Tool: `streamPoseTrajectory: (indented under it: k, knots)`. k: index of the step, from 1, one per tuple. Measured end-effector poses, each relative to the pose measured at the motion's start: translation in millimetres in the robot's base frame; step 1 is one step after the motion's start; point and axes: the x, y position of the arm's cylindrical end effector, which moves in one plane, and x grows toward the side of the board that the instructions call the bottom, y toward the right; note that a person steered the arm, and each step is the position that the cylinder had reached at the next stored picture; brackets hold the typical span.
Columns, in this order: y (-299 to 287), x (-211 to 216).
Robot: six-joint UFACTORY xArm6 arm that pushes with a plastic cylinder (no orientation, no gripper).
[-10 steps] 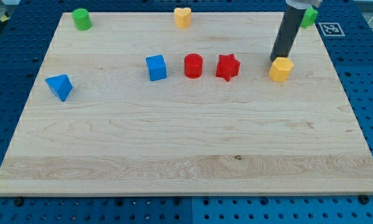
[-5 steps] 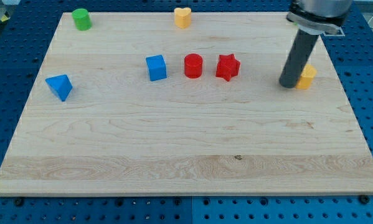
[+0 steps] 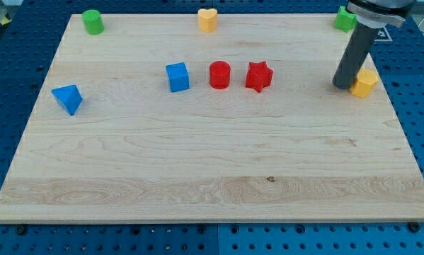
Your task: Push the yellow hexagon to the center right
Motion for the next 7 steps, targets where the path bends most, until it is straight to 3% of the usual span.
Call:
streamPoseTrajectory:
  k: [5, 7]
  knots:
    - [1.6, 0.4]
    - [-79.8, -11.5]
